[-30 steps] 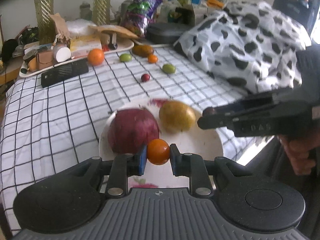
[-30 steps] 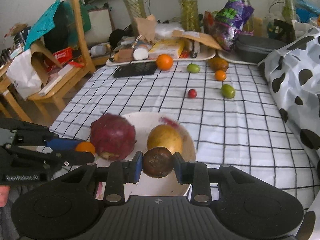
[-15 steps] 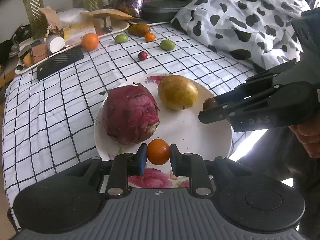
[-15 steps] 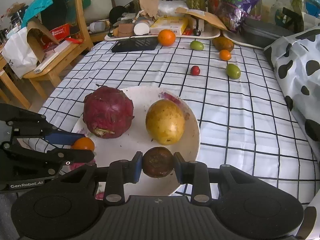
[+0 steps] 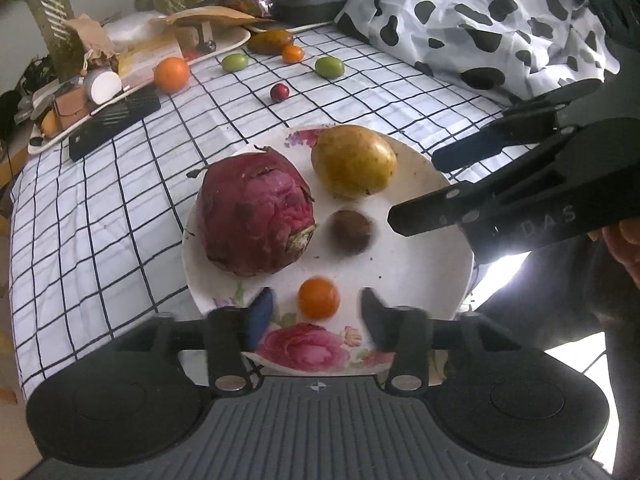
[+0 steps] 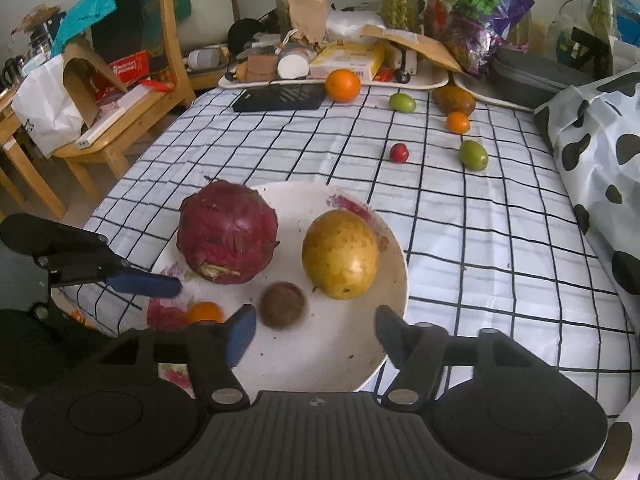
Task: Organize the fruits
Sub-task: 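Carry the brown fruit and orange tomato to the plate and open both tools, then lift both open tools away from the plate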
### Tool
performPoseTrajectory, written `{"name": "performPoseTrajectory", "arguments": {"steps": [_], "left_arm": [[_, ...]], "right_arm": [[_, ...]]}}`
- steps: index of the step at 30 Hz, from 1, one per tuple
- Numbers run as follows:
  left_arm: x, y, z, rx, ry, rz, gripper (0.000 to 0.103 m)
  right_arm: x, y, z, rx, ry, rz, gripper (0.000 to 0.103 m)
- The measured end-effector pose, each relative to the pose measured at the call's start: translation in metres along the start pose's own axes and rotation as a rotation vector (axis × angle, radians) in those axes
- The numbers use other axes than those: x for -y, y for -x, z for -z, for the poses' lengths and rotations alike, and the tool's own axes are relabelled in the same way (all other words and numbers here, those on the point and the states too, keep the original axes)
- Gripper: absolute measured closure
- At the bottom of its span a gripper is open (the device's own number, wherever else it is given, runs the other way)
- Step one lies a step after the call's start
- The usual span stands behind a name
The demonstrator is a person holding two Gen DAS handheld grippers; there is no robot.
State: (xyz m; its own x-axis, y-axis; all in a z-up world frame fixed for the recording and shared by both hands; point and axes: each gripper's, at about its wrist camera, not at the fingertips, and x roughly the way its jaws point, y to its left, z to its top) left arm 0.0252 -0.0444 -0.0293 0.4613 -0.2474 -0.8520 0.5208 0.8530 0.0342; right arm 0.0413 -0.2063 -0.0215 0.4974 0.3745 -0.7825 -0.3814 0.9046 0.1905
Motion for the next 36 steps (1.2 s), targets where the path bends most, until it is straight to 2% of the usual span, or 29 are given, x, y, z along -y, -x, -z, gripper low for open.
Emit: {"name": "performPoseTrajectory", "arguments": {"steps": [3, 11, 15, 18, 22, 29, 36], "left_arm": [[0.000, 0.002, 0.000, 0.016, 0.001, 0.004, 0.042], [-0.001, 0.004, -0.003, 0.038, 0.024, 0.013, 0.042], [-0.003, 0.009, -0.004, 0.068, 0.042, 0.015, 0.042], [-0.005, 0.013, -0.006, 0.102, 0.061, 0.010, 0.041], [-0.009, 0.019, -0.007, 0.150, 0.093, -0.013, 0.041], [-0.015, 0.030, -0.010, 0.224, 0.130, -0.048, 0.040], [-0.019, 0.033, -0.013, 0.248, 0.148, -0.066, 0.039]], "right_arm": [[0.004, 0.002, 0.000, 0.016, -0.027, 0.009, 0.027], [0.013, 0.006, -0.002, 0.048, -0.080, 0.038, 0.015], [0.012, 0.007, -0.002, 0.059, -0.079, 0.045, 0.011], [0.012, 0.009, -0.004, 0.079, -0.077, 0.060, 0.003], [0.013, 0.013, -0.005, 0.112, -0.079, 0.082, 0.000], [0.011, 0.019, -0.007, 0.172, -0.063, 0.123, 0.000], [0.017, 0.022, -0.007, 0.192, -0.088, 0.147, 0.000]]}}
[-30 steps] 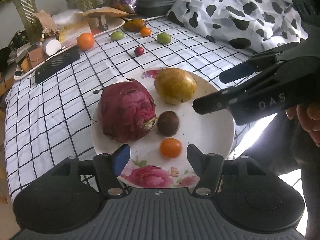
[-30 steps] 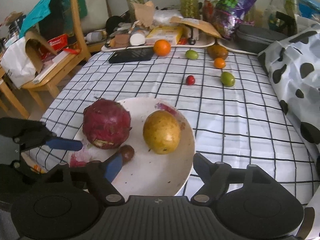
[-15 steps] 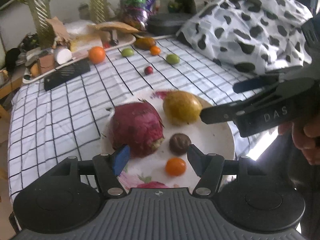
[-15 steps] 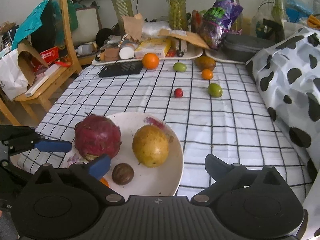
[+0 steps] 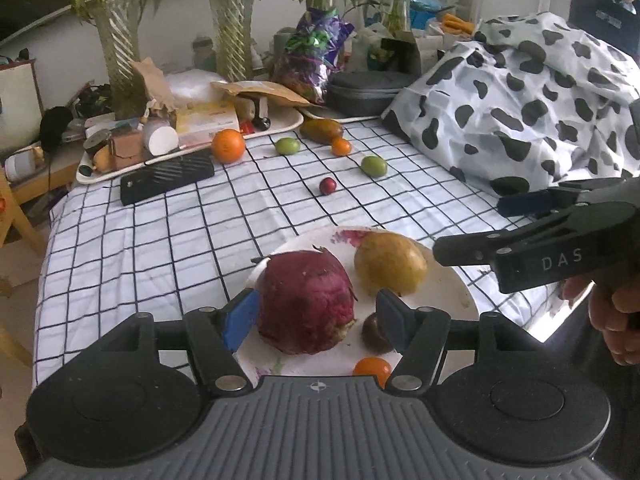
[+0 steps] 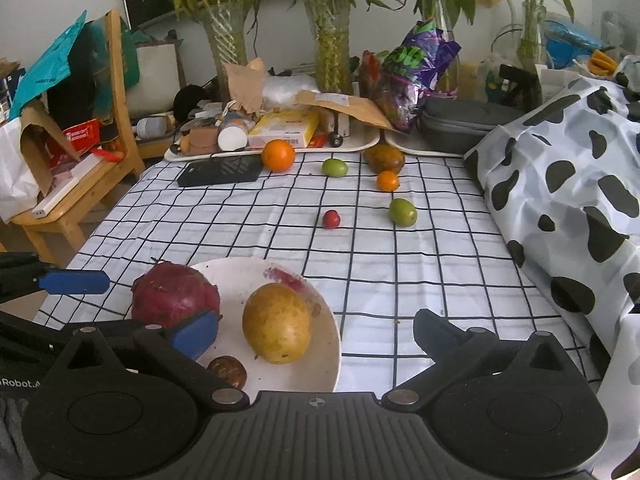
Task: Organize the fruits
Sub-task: 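Lift both open tools away from the plate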
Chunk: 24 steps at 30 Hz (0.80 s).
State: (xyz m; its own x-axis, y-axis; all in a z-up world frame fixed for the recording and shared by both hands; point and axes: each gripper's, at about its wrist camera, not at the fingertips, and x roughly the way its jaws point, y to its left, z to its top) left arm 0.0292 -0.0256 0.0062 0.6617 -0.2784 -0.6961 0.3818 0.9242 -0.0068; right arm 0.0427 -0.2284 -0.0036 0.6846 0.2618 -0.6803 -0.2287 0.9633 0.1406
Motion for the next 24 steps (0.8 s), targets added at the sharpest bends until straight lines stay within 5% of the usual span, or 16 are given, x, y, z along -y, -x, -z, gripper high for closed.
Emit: {"name": "performPoseTrajectory", "arguments": {"steps": [24], "left_arm": [[-0.040, -0.044, -0.047, 0.034, 0.073, -0.011, 0.030]], "right_arm": [[0.039, -0.032, -0.026, -0.003, -0.069, 0.155, 0.000]]}}
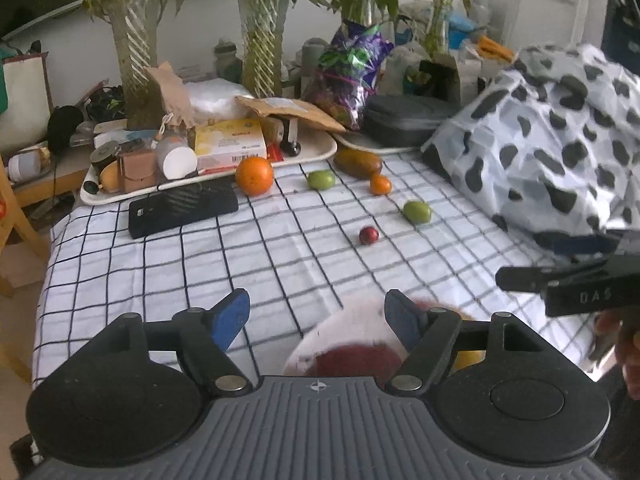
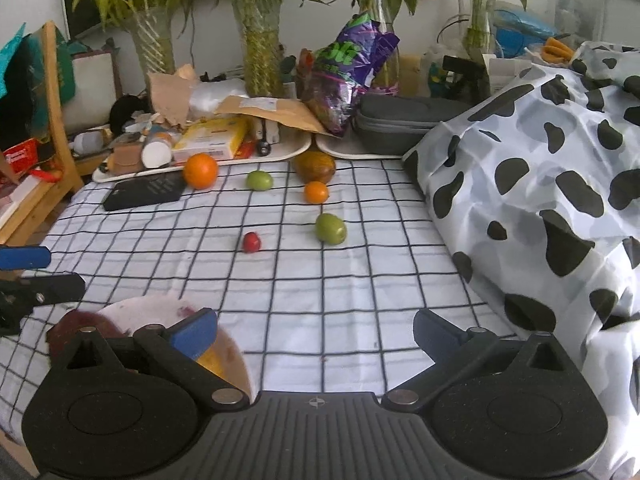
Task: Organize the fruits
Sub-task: 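Lift both open tools away from the plate, then grasp the red cherry tomato with the left tool while the right tool approaches a green fruit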
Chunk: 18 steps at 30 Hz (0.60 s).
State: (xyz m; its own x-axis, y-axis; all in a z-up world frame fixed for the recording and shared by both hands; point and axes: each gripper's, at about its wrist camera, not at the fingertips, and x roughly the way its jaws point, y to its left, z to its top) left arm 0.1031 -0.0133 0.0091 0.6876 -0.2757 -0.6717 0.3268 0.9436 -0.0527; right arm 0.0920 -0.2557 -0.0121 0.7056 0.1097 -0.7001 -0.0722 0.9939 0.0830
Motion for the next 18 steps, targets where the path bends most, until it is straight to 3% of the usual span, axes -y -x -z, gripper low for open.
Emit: {"name": "performPoseTrajectory", "arguments": {"steps": [10, 11, 14, 18], "left_arm": [[-0.004, -0.030, -0.019, -0.018, -0.016, -0.013, 0.030], [-0.003, -0.032, -0.021, -0.016, -0.027, -0.019, 0.026], [-0.001, -0.038, -0.025, 0.020, -0.051, -0.029, 0.000], [-0.002, -0.052, -0.035, -0.002, -0.059, -0.005, 0.000]], "right_arm": [[0.011, -0.022, -0.020, -0.007, -0.010, 0.026, 0.000], [0.012, -0.025, -0.022, -0.007, -0.011, 0.026, 0.000], [0.014, -0.031, -0.027, -0.009, -0.007, 0.032, 0.000], [0.017, -0.039, -0.033, -0.011, -0.006, 0.040, 0.000]]}}
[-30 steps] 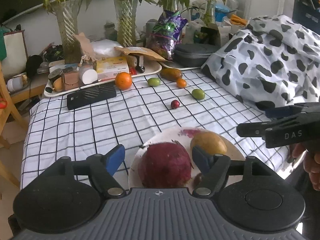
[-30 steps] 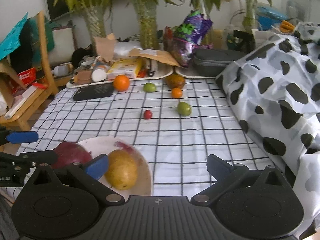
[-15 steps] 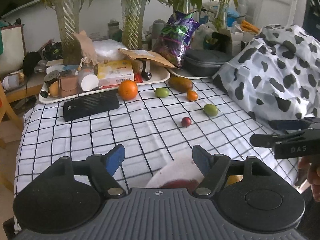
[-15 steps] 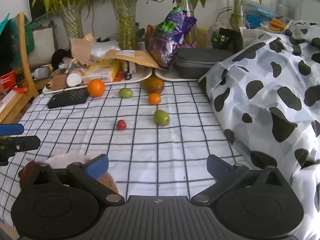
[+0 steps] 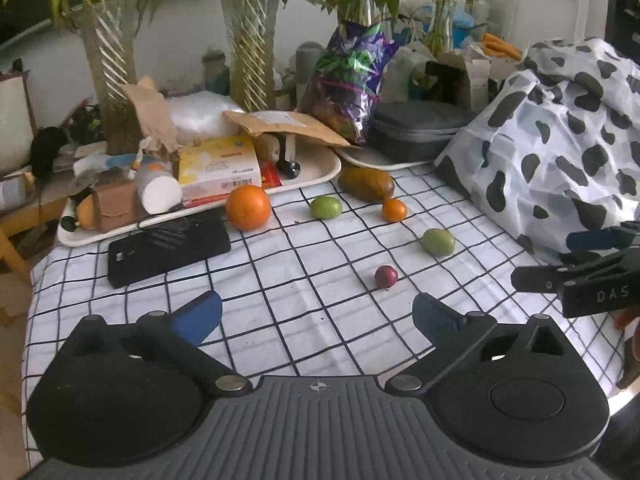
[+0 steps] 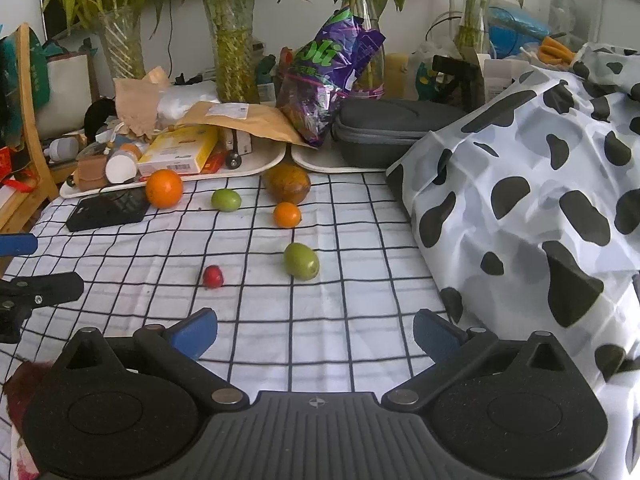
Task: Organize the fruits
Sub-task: 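Grasp the red cherry tomato with the left tool while the right tool approaches a green fruit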
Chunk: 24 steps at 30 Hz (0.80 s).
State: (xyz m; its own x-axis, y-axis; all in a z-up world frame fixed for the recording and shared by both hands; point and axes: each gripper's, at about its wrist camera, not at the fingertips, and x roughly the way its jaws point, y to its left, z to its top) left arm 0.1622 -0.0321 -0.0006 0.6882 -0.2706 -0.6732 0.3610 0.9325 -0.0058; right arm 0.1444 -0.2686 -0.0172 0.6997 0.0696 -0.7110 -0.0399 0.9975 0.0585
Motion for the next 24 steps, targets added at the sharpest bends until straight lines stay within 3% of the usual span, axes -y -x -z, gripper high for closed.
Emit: {"name": "performPoseTrajectory", "arguments": {"steps": [9, 19, 21, 24], "left_arm": [[0.012, -0.035, -0.012, -0.072, -0.142, 0.049, 0.000], [0.013, -0.077, -0.027, -0.121, -0.213, 0.192, 0.002], [0.012, -0.087, -0.028, -0.148, -0.216, 0.227, 0.024], [0.013, -0.101, -0.028, -0.178, -0.233, 0.248, 0.026]], "right_arm": [[0.004, -0.024, -0.015, -0.020, 0.015, 0.017, 0.000], [0.010, -0.051, -0.030, -0.058, 0.046, 0.030, 0.000], [0.012, -0.056, -0.033, -0.065, 0.058, 0.036, 0.000], [0.014, -0.063, -0.037, -0.072, 0.073, 0.045, 0.000]]}}
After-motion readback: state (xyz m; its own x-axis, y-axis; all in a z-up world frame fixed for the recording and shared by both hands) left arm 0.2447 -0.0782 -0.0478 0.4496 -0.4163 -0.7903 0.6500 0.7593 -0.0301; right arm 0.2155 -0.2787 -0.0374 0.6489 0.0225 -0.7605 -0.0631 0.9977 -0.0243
